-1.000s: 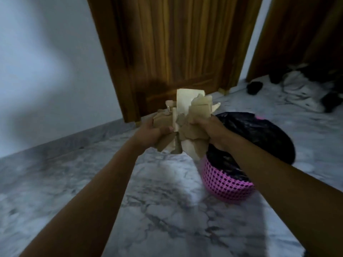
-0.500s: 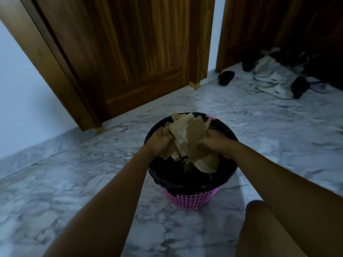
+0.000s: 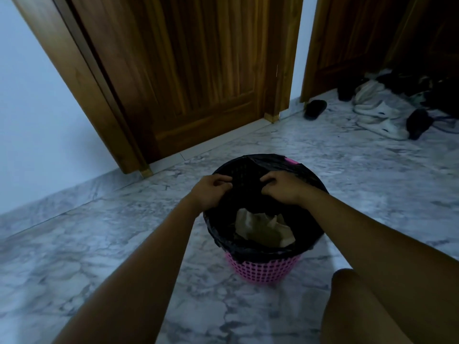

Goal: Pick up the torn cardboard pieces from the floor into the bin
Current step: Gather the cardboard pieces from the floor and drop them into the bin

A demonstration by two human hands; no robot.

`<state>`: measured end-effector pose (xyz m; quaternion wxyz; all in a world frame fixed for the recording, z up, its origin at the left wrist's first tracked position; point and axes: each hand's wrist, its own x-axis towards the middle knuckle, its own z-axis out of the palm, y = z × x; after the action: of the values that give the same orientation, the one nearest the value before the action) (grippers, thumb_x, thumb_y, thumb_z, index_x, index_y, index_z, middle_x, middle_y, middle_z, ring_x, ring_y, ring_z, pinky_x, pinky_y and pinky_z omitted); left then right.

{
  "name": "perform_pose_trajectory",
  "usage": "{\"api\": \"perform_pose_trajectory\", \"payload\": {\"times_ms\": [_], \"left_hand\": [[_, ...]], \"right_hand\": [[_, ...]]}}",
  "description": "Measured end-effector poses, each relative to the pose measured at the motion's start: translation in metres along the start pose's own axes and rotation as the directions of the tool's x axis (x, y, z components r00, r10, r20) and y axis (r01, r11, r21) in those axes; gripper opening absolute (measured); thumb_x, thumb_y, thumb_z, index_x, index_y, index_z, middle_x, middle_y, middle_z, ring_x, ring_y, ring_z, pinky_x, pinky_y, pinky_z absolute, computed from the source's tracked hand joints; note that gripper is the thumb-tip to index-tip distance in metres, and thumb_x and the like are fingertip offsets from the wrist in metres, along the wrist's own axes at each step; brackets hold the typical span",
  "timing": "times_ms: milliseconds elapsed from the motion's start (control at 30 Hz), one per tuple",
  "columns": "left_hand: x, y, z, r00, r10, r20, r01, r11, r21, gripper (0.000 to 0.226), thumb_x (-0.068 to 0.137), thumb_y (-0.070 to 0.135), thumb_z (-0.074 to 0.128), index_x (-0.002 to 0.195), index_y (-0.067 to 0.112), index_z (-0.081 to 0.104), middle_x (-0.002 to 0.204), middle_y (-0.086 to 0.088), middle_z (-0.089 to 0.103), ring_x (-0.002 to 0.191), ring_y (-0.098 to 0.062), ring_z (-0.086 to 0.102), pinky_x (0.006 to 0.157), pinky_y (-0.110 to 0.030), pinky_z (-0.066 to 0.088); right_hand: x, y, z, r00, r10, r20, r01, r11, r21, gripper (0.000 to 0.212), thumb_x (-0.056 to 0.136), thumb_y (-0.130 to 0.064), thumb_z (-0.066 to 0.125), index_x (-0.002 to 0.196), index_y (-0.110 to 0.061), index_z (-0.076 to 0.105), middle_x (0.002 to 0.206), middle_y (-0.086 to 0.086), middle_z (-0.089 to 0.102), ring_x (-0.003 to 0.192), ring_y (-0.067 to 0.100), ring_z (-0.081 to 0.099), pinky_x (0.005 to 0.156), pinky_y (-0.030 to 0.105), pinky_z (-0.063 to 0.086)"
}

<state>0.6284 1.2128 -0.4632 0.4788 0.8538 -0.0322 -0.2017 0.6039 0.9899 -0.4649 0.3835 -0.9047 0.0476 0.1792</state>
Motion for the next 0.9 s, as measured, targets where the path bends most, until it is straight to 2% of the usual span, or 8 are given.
{"api": "perform_pose_trajectory", "payload": {"times_ms": [100,233,333,467,600,733,833,900], "left_hand": [[-0.012,-0.008,-0.029,0.997,0.058,-0.058,-0.058,0.998,-0.011,0.028,0.101,0.025,0.054,0.127,0.017,0.062,0.104,-0.002,0.064,0.099,-0.024,0.063,0.088,-0.041,0.054],[-0.04,-0.041,-0.094,0.976,0.105,-0.189,-0.103,0.994,0.021,0.028,0.099,0.032,0.055,0.126,0.024,0.063,0.122,0.001,0.06,0.109,-0.022,0.061,0.093,-0.045,0.054],[-0.075,-0.082,-0.149,0.951,0.087,-0.296,-0.081,0.996,0.032,0.026,0.097,0.034,0.057,0.122,0.028,0.066,0.119,0.002,0.061,0.115,-0.019,0.058,0.1,-0.047,0.05],[-0.147,-0.164,-0.233,0.899,-0.016,-0.437,0.011,1.0,-0.014,0.023,0.096,0.028,0.06,0.117,0.023,0.068,0.119,-0.005,0.065,0.112,-0.021,0.06,0.097,-0.044,0.052],[-0.238,-0.249,-0.297,0.861,-0.138,-0.489,0.14,0.99,-0.033,0.029,0.096,0.029,0.06,0.123,0.021,0.066,0.124,-0.005,0.064,0.108,-0.017,0.06,0.091,-0.038,0.054],[-0.333,-0.319,-0.341,0.791,-0.291,-0.538,0.289,0.953,-0.092,0.034,0.096,0.029,0.06,0.127,0.019,0.064,0.129,-0.008,0.061,0.104,-0.02,0.059,0.074,-0.031,0.054],[-0.388,-0.353,-0.36,0.728,-0.39,-0.564,0.355,0.918,-0.177,0.034,0.095,0.03,0.06,0.128,0.019,0.064,0.131,-0.008,0.06,0.105,-0.021,0.058,0.074,-0.032,0.054],[-0.415,-0.375,-0.369,0.691,-0.438,-0.575,0.375,0.898,-0.233,0.035,0.096,0.031,0.06,0.128,0.02,0.063,0.133,-0.009,0.058,0.106,-0.022,0.057,0.077,-0.034,0.053]], "right_hand": [[0.001,-0.039,0.01,0.994,-0.097,-0.056,0.094,0.994,-0.048,0.035,0.1,-0.024,0.059,0.134,-0.02,0.061,0.135,0.002,0.058,0.084,0.009,0.055,0.066,0.02,0.041],[0.004,-0.113,0.054,0.976,-0.202,-0.081,0.197,0.978,-0.076,0.026,0.102,-0.024,0.054,0.126,-0.021,0.064,0.124,0.005,0.063,0.082,0.015,0.056,0.069,0.026,0.044],[0.002,-0.165,0.111,0.97,-0.243,-0.016,0.241,0.965,-0.099,0.026,0.103,-0.022,0.05,0.127,-0.021,0.061,0.099,0.009,0.062,0.062,0.019,0.049,0.054,0.029,0.037],[-0.008,-0.241,0.216,0.931,-0.337,0.138,0.356,0.923,-0.149,0.027,0.101,-0.023,0.052,0.125,-0.02,0.064,0.103,0.004,0.063,0.077,0.019,0.061,0.058,0.027,0.043],[-0.028,-0.309,0.328,0.866,-0.384,0.32,0.447,0.881,-0.153,0.03,0.097,-0.026,0.063,0.127,-0.021,0.065,0.119,0.005,0.064,0.099,0.019,0.061,0.074,0.026,0.047],[-0.06,-0.372,0.433,0.768,-0.427,0.478,0.554,0.818,-0.158,0.033,0.095,-0.031,0.066,0.128,-0.026,0.064,0.122,0.002,0.067,0.097,0.016,0.061,0.075,0.023,0.044],[-0.081,-0.402,0.494,0.688,-0.445,0.573,0.626,0.764,-0.158,0.032,0.095,-0.033,0.065,0.127,-0.03,0.063,0.125,0.001,0.066,0.097,0.014,0.062,0.073,0.023,0.047],[-0.092,-0.416,0.53,0.642,-0.448,0.622,0.671,0.721,-0.173,0.033,0.095,-0.033,0.064,0.128,-0.031,0.062,0.131,0.001,0.063,0.107,0.017,0.061,0.086,0.029,0.05]]}}
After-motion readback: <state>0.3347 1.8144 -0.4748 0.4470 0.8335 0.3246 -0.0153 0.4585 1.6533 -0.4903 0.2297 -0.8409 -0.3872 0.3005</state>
